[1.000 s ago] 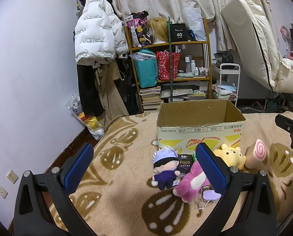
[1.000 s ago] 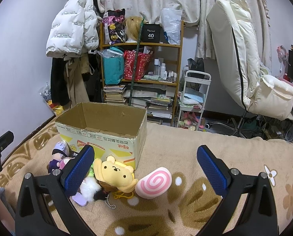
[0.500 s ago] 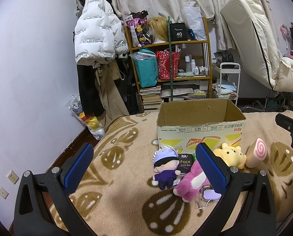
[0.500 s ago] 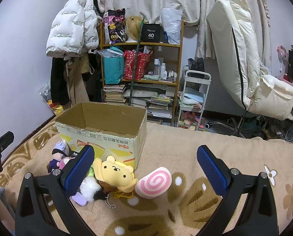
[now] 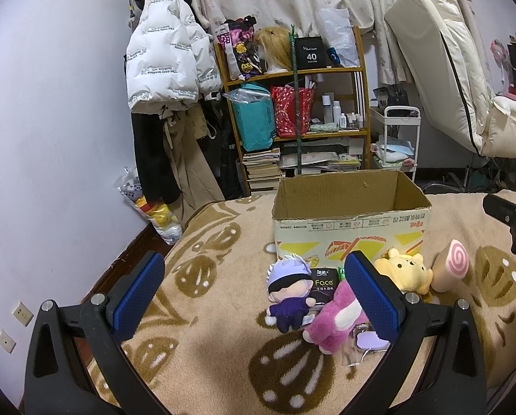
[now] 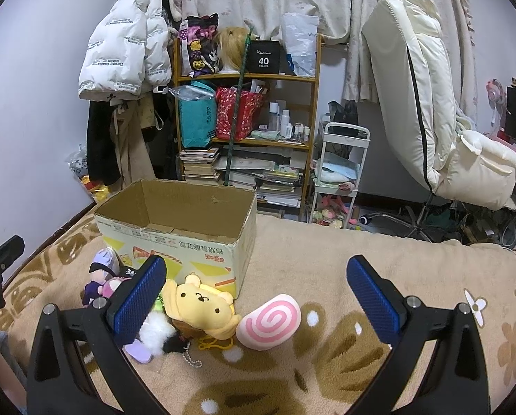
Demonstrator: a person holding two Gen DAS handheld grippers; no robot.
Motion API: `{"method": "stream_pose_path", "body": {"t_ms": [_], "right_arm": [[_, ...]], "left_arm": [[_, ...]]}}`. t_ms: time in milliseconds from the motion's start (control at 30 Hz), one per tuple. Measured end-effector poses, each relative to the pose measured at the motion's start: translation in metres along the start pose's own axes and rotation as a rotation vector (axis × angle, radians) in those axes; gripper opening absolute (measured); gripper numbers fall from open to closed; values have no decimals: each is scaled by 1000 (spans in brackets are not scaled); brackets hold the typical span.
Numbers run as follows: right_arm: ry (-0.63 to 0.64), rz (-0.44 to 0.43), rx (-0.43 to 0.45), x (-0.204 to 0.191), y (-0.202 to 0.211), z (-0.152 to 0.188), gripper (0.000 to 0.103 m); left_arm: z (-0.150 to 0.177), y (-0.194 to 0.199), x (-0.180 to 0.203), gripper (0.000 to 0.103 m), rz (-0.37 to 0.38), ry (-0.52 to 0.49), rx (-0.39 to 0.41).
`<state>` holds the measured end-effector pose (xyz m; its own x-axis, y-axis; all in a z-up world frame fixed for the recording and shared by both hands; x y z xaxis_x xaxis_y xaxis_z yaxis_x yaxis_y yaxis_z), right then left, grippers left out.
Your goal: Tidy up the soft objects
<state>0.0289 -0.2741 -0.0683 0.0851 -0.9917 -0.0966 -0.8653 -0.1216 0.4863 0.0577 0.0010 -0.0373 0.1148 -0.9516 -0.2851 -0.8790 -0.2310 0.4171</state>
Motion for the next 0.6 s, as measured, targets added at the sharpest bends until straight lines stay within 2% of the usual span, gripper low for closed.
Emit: {"method": "stream_pose_path", "body": {"t_ms": [267,433,600], "right_arm": [[-9,2,-33,6,-6,13,103],[-1,15,-77,4,-23,-4,103],[-11,-18,-124,2,-42,-7,103]], "left_arm": [[-5,-14,12,102,-10,-29,-33],[-10,-30,23,102,10,-33,-68],[-8,-53,37,102,38,-80,-116]]}}
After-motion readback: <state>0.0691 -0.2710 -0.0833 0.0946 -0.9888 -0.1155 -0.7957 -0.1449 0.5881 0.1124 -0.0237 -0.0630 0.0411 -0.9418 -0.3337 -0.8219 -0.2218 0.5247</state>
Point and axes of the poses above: each gripper's, at about its wrist camera, not at the fingertips, and y roughly against the way its jaws point, x to its right, z to its underside, the point moved 6 cm from there along -y, roughly the way its jaws point, and after that the axes turned 14 degrees about -z, right-handed, at the moved point
